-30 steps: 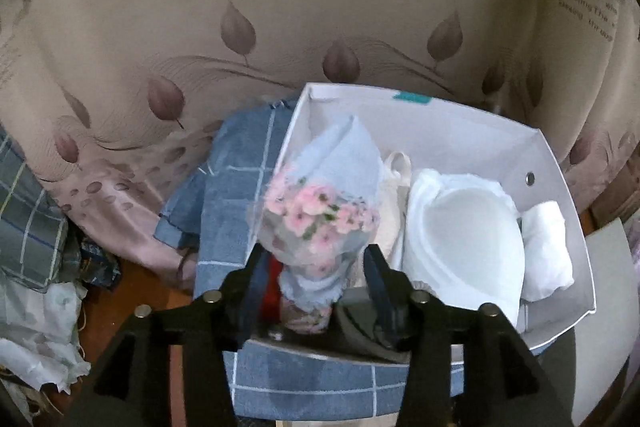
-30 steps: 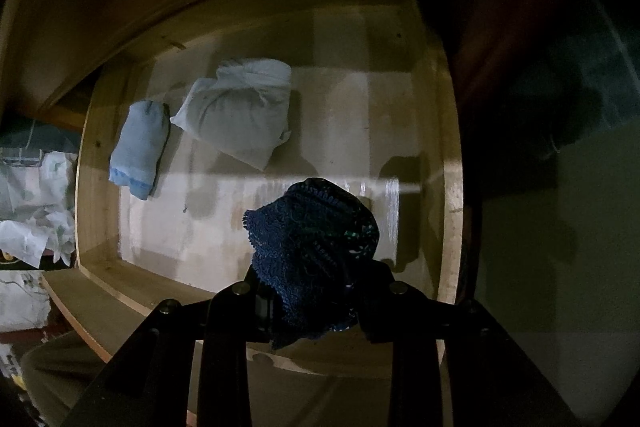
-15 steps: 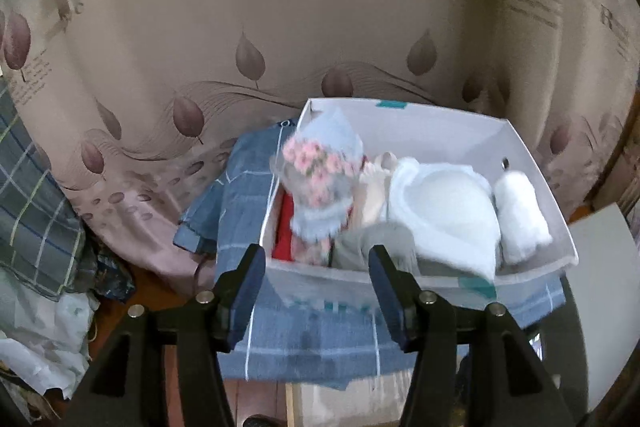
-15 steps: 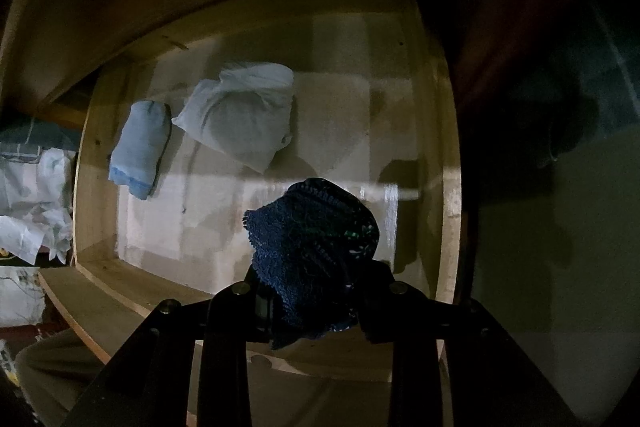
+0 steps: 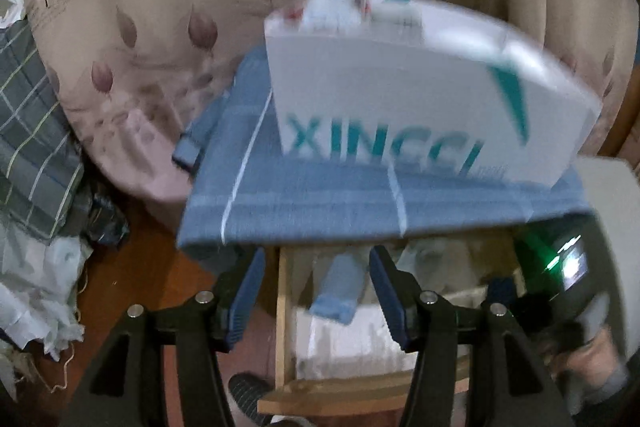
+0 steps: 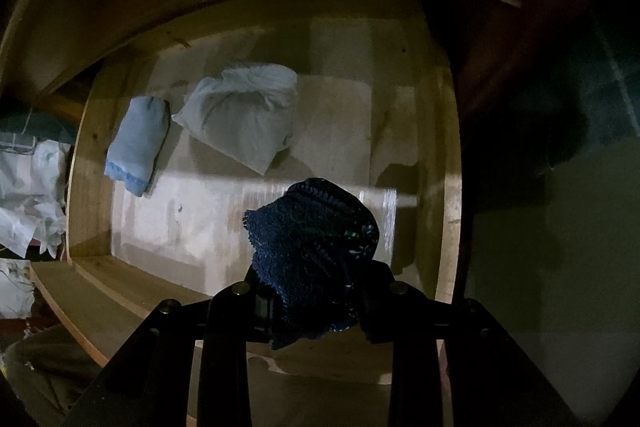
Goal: Take underwear out of drawer
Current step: 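Bring the open left tool back over the drawer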
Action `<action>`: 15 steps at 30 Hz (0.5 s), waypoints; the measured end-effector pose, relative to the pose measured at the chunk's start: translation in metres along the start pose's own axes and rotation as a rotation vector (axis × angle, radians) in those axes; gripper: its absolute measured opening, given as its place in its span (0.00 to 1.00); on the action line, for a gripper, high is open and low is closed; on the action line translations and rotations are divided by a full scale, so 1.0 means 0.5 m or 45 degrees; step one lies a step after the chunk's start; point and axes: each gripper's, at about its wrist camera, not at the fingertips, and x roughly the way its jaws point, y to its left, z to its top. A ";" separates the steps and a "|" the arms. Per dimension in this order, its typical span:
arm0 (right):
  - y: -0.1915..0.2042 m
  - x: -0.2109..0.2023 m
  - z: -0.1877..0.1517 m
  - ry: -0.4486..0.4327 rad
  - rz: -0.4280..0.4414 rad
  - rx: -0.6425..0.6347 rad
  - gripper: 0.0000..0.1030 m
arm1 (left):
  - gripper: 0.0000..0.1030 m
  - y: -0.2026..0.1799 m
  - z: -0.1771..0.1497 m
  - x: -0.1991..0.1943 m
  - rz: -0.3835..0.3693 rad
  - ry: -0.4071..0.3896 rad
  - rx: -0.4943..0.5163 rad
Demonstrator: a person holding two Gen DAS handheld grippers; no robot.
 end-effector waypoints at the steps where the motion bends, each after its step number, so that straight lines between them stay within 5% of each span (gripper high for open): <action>1: 0.001 0.000 -0.001 -0.003 -0.005 -0.007 0.27 | 0.54 -0.001 -0.015 0.016 0.011 0.009 -0.001; 15: 0.014 -0.001 -0.005 -0.038 -0.055 -0.069 0.27 | 0.54 -0.002 -0.114 0.131 0.070 0.084 -0.015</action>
